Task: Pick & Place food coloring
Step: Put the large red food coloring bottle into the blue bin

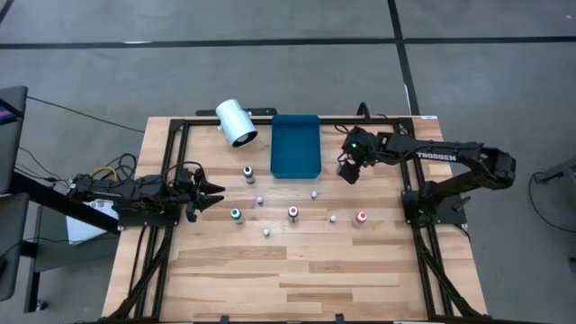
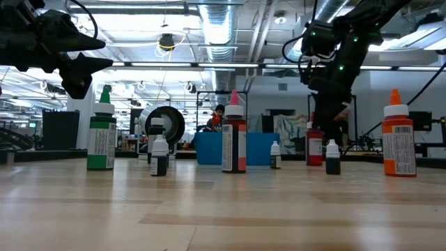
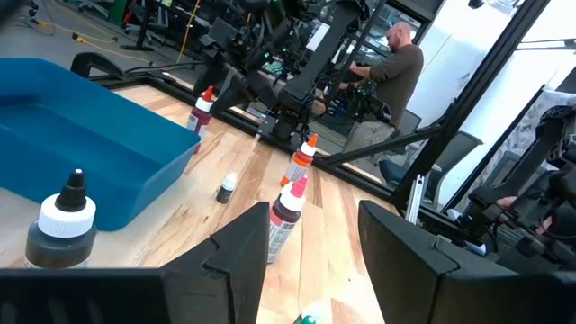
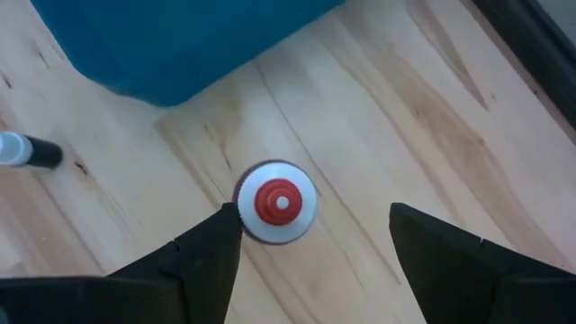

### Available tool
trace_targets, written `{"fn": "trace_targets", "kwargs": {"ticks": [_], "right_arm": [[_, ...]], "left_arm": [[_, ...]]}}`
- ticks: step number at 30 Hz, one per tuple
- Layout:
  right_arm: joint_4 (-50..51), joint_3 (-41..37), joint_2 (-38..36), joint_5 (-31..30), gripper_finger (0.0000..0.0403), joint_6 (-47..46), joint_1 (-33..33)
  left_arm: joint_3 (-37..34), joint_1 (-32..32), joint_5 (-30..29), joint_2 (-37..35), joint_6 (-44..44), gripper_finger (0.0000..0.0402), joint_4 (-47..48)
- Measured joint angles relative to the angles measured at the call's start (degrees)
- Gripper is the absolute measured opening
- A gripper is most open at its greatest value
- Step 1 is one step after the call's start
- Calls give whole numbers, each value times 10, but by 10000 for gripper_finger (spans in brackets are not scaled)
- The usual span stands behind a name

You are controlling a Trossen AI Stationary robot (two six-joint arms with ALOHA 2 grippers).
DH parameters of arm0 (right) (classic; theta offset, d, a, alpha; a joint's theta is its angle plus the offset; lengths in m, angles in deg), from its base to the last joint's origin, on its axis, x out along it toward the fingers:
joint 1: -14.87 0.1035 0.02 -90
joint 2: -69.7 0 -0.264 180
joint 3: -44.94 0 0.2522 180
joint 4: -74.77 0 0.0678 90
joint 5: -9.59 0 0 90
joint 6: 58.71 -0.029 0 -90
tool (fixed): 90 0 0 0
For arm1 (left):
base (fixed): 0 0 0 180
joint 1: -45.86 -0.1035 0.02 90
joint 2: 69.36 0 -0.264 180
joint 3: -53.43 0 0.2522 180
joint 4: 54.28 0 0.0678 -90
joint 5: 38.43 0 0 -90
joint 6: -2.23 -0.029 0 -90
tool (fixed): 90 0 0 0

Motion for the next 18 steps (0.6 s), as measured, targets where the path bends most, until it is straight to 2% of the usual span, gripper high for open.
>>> {"fn": "trace_targets", "kwargs": {"ticks": [18], "right_arm": [[-29, 0, 0, 17, 272, 3, 0]], "left_arm": [[0, 0, -1, 0, 0, 163, 0]]}}
